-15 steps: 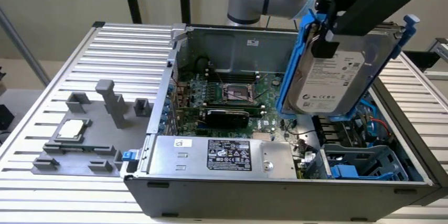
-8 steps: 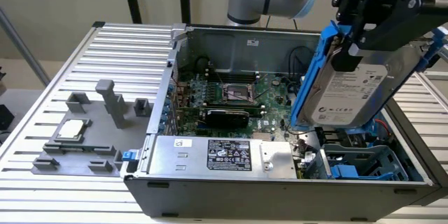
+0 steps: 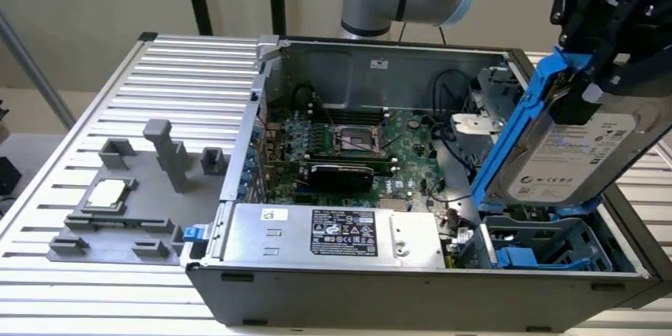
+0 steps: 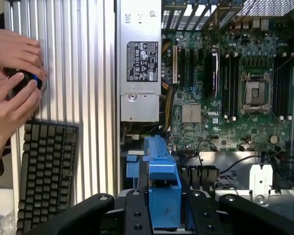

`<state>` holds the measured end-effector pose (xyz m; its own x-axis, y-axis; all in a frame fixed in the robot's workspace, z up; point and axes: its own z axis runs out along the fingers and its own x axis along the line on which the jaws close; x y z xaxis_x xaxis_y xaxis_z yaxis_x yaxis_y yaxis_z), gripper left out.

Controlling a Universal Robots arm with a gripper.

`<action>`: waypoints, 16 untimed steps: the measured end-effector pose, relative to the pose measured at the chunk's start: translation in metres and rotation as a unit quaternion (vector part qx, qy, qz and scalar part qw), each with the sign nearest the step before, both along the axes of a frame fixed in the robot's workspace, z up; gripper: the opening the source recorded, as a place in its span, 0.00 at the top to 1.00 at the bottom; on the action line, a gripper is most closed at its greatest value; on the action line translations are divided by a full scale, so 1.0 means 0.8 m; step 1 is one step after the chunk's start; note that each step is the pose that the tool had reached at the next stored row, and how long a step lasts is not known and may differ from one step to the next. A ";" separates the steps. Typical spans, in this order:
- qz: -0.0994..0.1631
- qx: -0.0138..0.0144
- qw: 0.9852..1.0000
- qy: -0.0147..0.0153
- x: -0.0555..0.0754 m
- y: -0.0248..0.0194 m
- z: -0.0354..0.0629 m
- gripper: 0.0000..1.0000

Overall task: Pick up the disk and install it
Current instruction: 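Insert the disk into the insertion slot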

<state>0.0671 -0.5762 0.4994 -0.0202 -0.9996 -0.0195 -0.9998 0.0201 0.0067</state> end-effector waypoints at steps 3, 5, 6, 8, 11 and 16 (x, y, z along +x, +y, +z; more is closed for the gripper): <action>0.000 0.000 1.000 0.000 0.017 -0.0028 -0.003 1.00; 0.000 0.000 1.000 0.000 0.029 -0.0032 -0.006 1.00; 0.000 0.000 1.000 0.000 0.034 -0.0033 -0.008 1.00; 0.000 0.000 1.000 0.000 0.039 -0.0032 -0.010 1.00; 0.000 0.000 1.000 0.000 0.039 -0.0032 -0.010 1.00; 0.000 0.000 1.000 0.000 0.039 -0.0033 -0.011 1.00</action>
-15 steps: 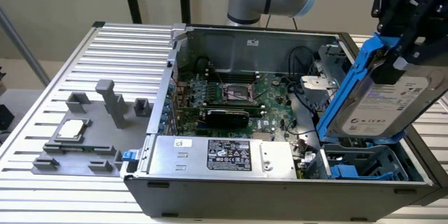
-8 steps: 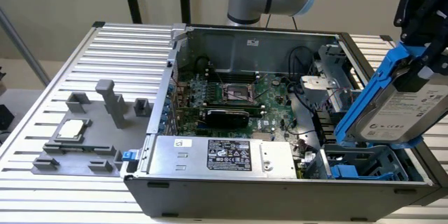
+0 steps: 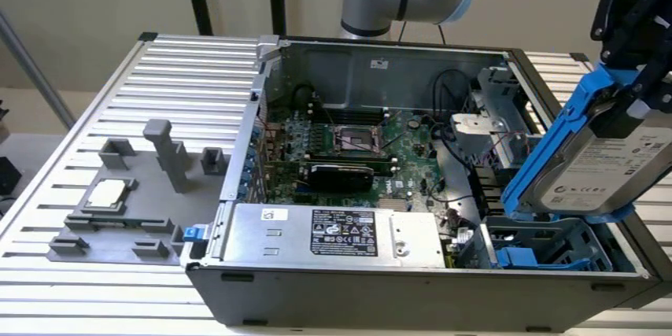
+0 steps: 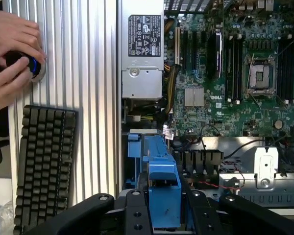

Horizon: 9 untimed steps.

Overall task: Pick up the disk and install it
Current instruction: 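Insert the disk into the insertion slot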

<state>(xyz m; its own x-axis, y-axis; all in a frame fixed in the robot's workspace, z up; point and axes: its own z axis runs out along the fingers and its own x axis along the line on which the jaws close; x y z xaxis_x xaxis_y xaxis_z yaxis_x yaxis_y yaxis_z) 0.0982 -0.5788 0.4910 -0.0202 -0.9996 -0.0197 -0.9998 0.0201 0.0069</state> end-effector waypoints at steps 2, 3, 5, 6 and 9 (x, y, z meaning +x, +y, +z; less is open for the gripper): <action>0.000 0.000 1.000 0.000 0.000 0.0000 0.000 1.00; 0.000 0.000 1.000 0.000 0.000 0.0000 0.000 1.00; 0.000 0.000 1.000 0.000 0.000 0.0000 0.000 1.00; 0.000 0.000 1.000 0.000 0.000 0.0000 -0.001 1.00; 0.000 0.000 1.000 0.000 0.000 0.0000 -0.003 1.00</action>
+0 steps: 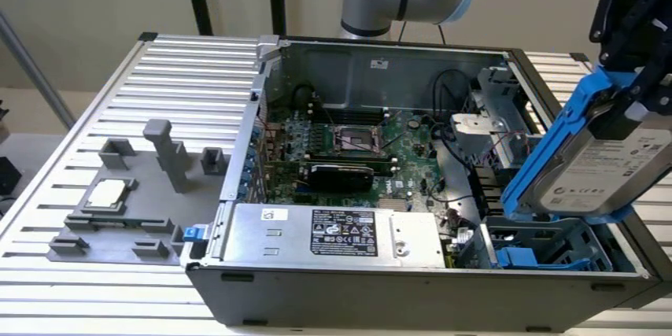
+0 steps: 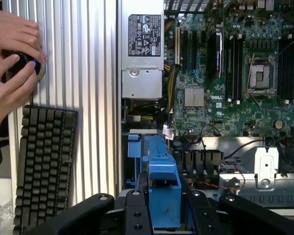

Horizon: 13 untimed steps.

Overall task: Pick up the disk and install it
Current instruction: 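Insert the disk into the insertion slot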

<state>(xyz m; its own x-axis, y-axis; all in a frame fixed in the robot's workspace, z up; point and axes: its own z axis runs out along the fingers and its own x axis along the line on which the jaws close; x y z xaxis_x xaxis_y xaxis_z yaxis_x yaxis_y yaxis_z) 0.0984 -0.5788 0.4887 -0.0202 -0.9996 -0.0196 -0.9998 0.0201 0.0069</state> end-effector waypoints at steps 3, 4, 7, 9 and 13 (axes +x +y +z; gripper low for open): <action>0.000 0.000 1.000 0.000 0.002 0.0001 -0.005 1.00; 0.000 0.000 1.000 0.000 0.002 0.0001 -0.008 1.00; 0.000 0.000 1.000 0.001 0.004 0.0000 -0.014 1.00; 0.000 0.000 1.000 0.002 0.006 0.0000 -0.019 1.00; 0.001 0.000 1.000 0.008 0.011 0.0000 -0.025 1.00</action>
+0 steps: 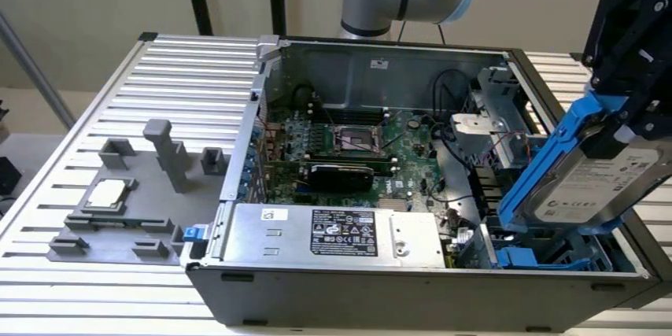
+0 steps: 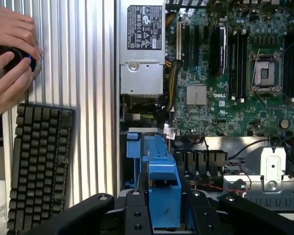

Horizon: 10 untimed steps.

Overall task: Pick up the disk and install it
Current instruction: 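Insert the disk into the insertion slot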

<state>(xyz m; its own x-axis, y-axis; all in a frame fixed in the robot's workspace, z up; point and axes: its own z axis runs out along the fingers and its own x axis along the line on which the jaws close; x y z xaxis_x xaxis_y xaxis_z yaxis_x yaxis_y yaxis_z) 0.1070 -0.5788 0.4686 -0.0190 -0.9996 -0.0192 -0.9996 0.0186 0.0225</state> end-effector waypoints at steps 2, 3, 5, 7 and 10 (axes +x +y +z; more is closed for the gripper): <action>0.000 0.000 1.000 0.005 0.002 0.0000 -0.002 1.00; 0.001 0.000 1.000 0.007 0.004 0.0000 -0.004 1.00; 0.001 0.000 1.000 0.010 0.007 0.0000 -0.006 1.00; 0.002 0.000 1.000 0.011 0.009 0.0000 -0.009 1.00; 0.002 0.000 1.000 0.012 0.010 0.0000 -0.015 1.00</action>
